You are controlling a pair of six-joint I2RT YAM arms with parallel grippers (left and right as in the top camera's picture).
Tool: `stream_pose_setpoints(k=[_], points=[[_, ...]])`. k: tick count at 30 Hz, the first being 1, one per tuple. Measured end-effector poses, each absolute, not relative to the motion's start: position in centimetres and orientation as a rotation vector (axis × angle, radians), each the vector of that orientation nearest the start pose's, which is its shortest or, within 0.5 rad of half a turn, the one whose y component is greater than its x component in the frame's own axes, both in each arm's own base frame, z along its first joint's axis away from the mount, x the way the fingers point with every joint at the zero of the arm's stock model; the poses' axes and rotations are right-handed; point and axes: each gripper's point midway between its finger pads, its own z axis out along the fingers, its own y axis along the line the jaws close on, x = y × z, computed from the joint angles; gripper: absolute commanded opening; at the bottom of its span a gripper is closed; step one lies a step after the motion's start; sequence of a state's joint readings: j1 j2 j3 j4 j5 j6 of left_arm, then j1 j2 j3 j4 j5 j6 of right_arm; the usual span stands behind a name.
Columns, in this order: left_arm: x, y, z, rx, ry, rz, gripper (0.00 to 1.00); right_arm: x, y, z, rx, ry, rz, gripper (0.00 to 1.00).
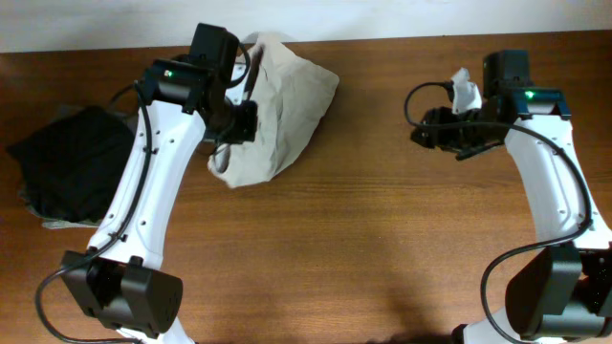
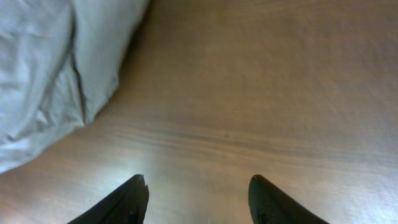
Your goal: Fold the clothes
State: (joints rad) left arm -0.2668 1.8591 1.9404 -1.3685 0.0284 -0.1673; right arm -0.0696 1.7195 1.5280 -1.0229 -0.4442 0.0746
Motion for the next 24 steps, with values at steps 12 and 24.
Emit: stream_pose_setpoints(k=[12, 24], points=[[37.5, 0.3, 19.3, -0.391, 2.955, 0.064, 0.00, 41.9, 12.3, 18.2, -0.200, 2.588, 0.681, 0.52], [32.8, -0.9, 11.7, -0.509, 3.188, -0.074, 0.01, 48.3, 21.2, 13.3, -0.338, 2.416, 0.789, 0.04]])
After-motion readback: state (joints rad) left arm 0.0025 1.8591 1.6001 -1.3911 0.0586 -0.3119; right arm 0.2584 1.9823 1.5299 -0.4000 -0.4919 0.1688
